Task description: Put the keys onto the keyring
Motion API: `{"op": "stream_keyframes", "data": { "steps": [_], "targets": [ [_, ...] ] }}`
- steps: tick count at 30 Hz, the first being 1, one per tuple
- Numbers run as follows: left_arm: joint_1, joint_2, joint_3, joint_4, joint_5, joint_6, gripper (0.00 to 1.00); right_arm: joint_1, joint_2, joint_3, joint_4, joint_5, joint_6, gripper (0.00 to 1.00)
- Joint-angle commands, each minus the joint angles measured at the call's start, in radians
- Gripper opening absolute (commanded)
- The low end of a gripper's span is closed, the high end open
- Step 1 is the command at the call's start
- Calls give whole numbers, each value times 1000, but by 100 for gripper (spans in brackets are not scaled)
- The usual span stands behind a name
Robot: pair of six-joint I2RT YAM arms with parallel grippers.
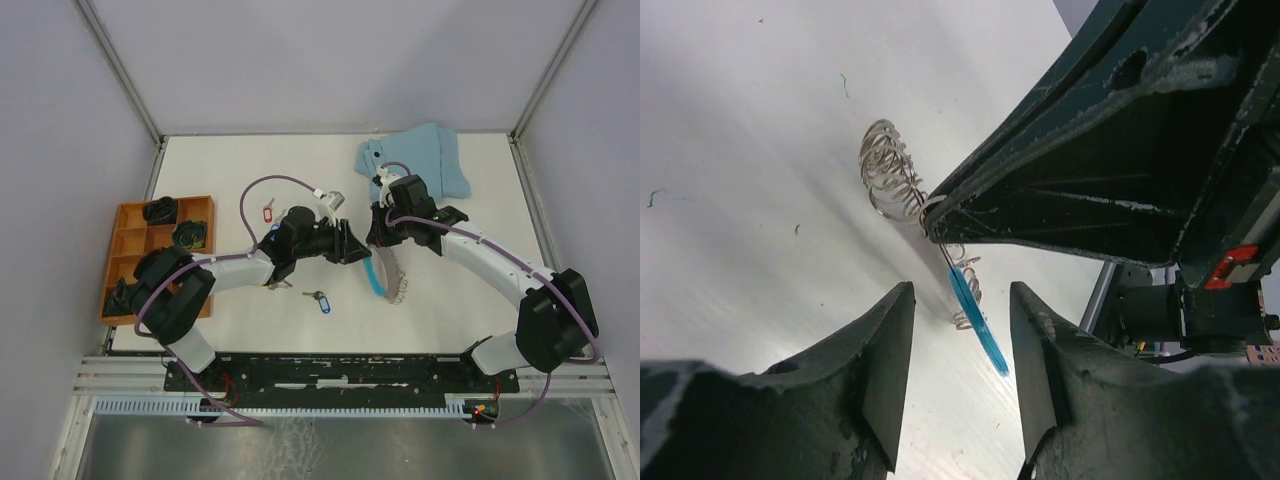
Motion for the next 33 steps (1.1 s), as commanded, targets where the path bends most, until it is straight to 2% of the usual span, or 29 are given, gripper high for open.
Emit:
{"op": "stream_keyframes", "data": {
  "steps": [1, 7, 10, 14, 17, 23, 28, 33],
  "targets": [
    [-5, 33, 48, 80, 42, -3, 48, 10, -26, 25, 45, -17, 29, 1],
    [-8, 66, 49, 108, 62, -8, 40, 11, -13, 34, 50, -2, 56, 2],
    [-7, 69, 49, 97, 58, 16, 32, 10, -11, 36, 52, -3, 56, 3],
    [-7, 51, 82, -35, 10, 132, 16, 11, -29, 39, 32, 8, 41, 4],
    [-7, 30, 120, -157, -31, 260, 3, 11, -49, 39, 20, 8, 24, 9],
    [-6, 13, 179, -302, -17, 480, 3, 9, -88, 82, -69, 18, -49, 29],
    [-7, 45, 266, -472, 72, 683, 3, -19, -149, 122, -149, 36, -150, 43],
    [-2, 84, 364, -637, 159, 866, 3, -118, -179, 113, -188, -106, -256, 55]
  ]
}}
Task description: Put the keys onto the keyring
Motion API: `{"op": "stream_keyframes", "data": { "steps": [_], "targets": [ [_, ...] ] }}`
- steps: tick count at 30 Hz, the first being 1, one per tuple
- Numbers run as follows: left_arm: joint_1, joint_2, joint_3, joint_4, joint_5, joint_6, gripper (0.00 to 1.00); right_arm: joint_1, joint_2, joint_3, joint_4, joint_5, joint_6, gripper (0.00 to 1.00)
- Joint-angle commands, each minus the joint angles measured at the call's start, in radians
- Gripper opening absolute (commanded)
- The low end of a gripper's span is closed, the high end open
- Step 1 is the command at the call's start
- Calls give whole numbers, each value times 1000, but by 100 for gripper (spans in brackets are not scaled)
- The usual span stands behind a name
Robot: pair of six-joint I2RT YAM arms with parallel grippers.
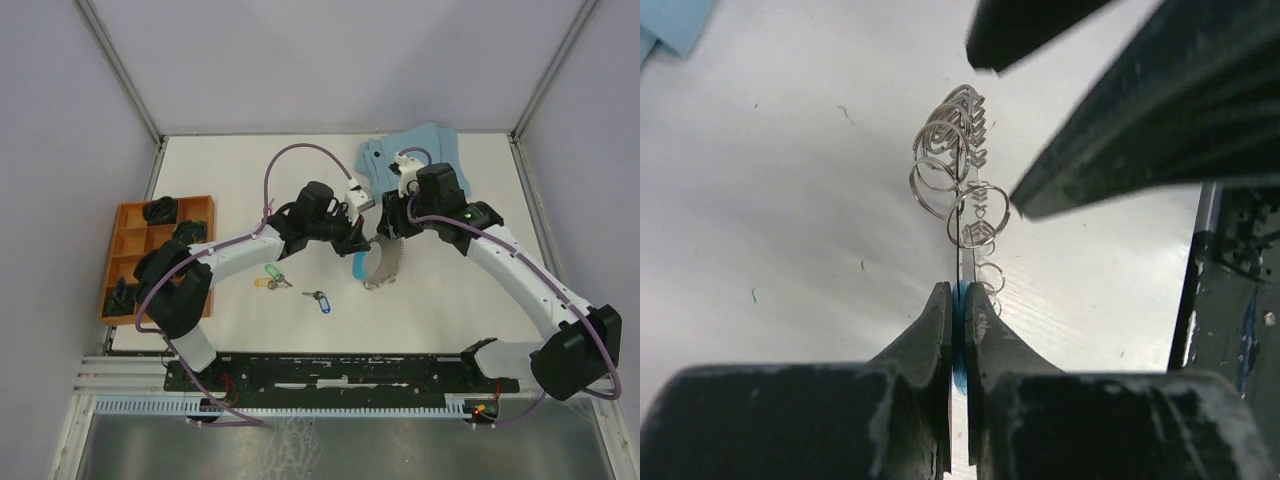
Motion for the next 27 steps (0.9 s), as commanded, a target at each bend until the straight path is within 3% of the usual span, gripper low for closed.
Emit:
{"op": "stream_keyframes", "data": {
  "steps": [1, 8, 17, 23, 27],
  "targets": [
    [4, 40, 101, -239, 76, 303, 3, -96, -42, 28, -52, -147, -138, 58],
    [50, 63, 192, -375, 189, 433, 3, -175, -17, -1, -52, -315, -234, 72],
    [64, 96, 218, -419, 263, 476, 3, -177, 59, -53, 16, -455, -291, 72],
    [65, 93, 222, -431, 274, 490, 3, -179, 90, -86, 53, -530, -315, 65],
    [65, 95, 227, -428, 289, 491, 3, -176, 95, -107, 66, -574, -321, 50]
  ]
}}
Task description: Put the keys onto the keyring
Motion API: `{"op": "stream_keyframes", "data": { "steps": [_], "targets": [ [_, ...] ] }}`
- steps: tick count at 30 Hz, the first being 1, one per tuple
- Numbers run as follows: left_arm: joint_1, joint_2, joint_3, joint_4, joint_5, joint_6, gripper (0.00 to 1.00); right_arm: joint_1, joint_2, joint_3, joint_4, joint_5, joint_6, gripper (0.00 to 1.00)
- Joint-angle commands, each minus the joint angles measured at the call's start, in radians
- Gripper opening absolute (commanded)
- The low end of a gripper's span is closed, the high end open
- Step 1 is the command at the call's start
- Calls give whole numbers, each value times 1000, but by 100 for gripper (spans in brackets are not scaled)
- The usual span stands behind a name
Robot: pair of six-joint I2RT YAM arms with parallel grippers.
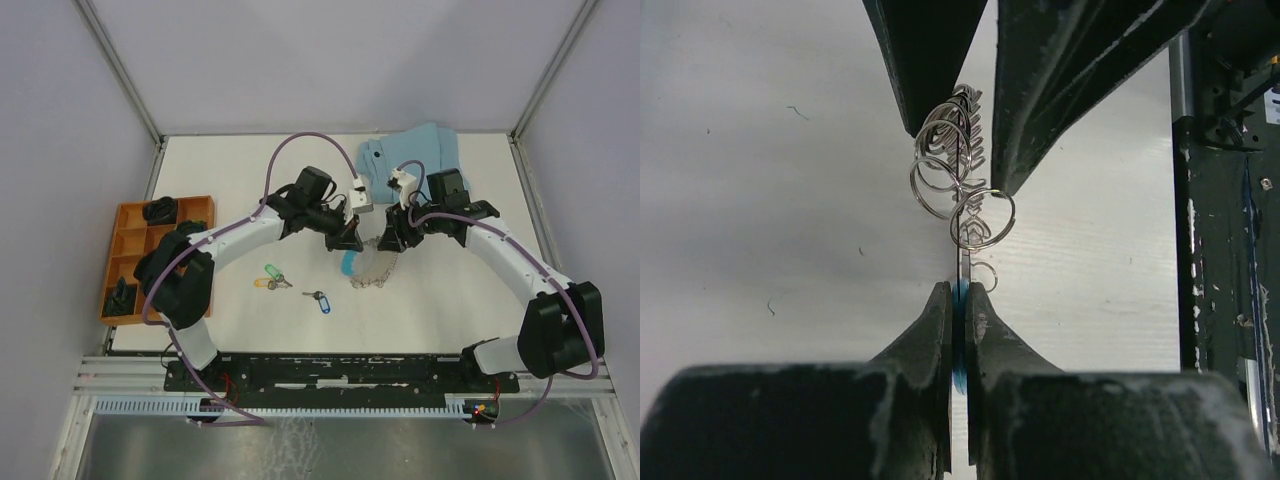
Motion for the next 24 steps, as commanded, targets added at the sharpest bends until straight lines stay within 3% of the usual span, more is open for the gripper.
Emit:
{"op": "stream_keyframes", "data": {
  "steps": [1, 7, 13, 19, 24],
  "targets": [
    [-2, 19, 18, -48, 19, 56, 3, 2, 1, -28, 63, -97, -22, 46],
    [-3, 2, -7, 2, 6, 20, 7, 31, -43, -53, 75, -62, -12, 18],
    [-2, -70, -112, 199, -35, -116, 19, 116, -123, -108, 126, 107, 60, 2],
    [-3, -194, -283, 501, -172, -353, 32, 195, -252, -172, 203, 368, 160, 1],
    [-3, -291, -377, 626, -286, -546, 42, 228, -326, -210, 255, 525, 205, 1]
  ]
}}
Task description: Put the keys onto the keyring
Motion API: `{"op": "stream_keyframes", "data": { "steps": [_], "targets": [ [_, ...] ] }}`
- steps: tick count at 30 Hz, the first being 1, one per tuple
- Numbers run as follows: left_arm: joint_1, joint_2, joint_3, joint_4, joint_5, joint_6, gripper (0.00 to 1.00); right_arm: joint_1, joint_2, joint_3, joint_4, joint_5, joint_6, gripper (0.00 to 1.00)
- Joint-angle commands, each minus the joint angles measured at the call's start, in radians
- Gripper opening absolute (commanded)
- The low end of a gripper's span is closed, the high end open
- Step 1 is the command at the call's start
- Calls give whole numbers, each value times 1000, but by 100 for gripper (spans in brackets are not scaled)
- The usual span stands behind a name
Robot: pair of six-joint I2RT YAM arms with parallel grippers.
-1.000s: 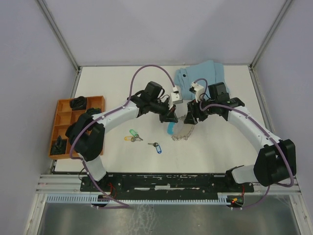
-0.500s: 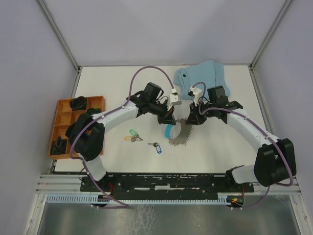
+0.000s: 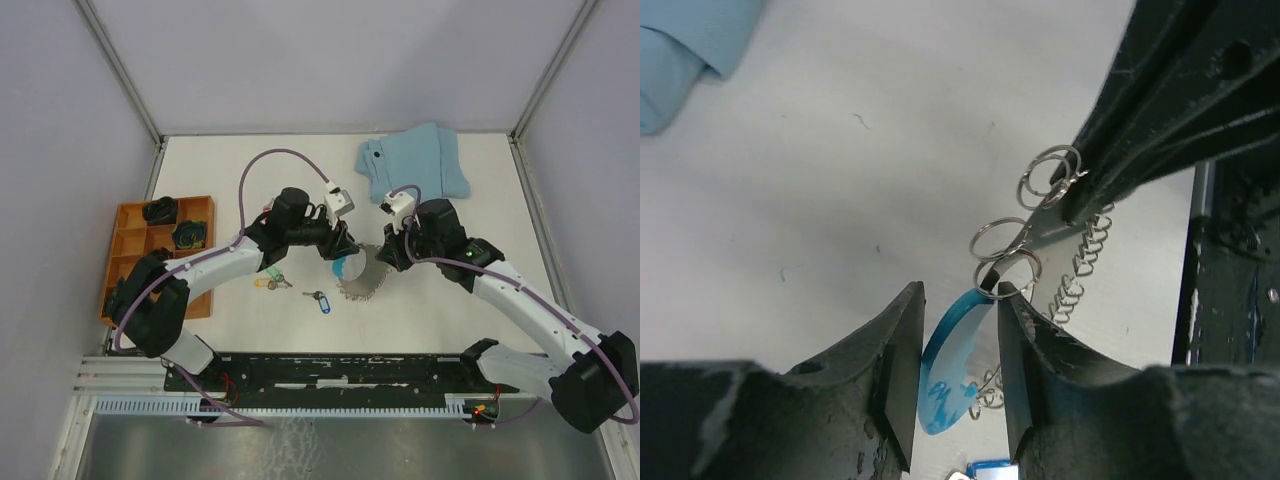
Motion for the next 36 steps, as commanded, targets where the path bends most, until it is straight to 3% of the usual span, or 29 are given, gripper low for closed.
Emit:
{"op": "stream_keyframes", "data": {
  "steps": [1, 7, 15, 20, 28, 36],
  "targets": [
    [3, -121, -70, 237, -158, -277, 44, 17, -67, -12, 127, 200, 90, 1],
    [3, -242, -180, 287, -272, -523, 52, 53, -84, -10, 137, 299, 90, 1],
    [3, -285, -262, 399, -288, -939, 57, 134, -92, -19, 174, 407, 47, 1],
    [5, -260, -205, 331, -273, -960, 58, 203, -75, 7, 159, 476, -121, 1],
    [47, -261, -228, 312, -273, -979, 57, 391, 23, 28, 166, 729, -371, 1],
    [91, -229, -358, 374, -258, -1060, 54, 504, 182, 43, 103, 739, -378, 1]
  ]
}}
